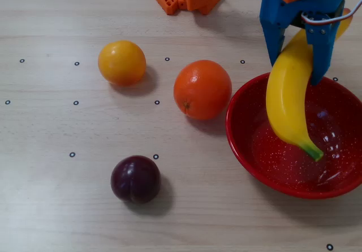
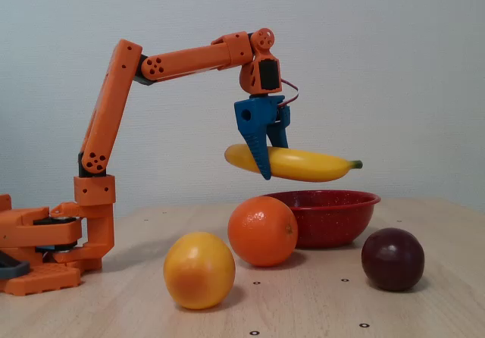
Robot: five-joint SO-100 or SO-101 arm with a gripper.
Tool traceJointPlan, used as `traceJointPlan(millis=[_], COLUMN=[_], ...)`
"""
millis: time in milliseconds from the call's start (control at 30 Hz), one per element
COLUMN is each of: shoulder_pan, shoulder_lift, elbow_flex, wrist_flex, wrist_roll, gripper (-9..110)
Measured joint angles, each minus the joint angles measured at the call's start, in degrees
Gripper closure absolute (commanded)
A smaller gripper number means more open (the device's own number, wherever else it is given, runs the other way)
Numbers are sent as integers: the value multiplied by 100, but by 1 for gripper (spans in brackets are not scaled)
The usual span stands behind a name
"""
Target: Put banana in the red bowl.
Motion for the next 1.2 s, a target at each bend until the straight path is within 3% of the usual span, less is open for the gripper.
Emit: traceJointPlan(millis=[500, 900, 1200], shoulder_pan=[-9, 114, 483], shoulder_lift=[-246, -281, -299], elbow_flex=[70, 809, 1485], wrist_flex=[-896, -1837, -3076], wrist_roll=[-62, -738, -923], gripper=[102, 102, 102])
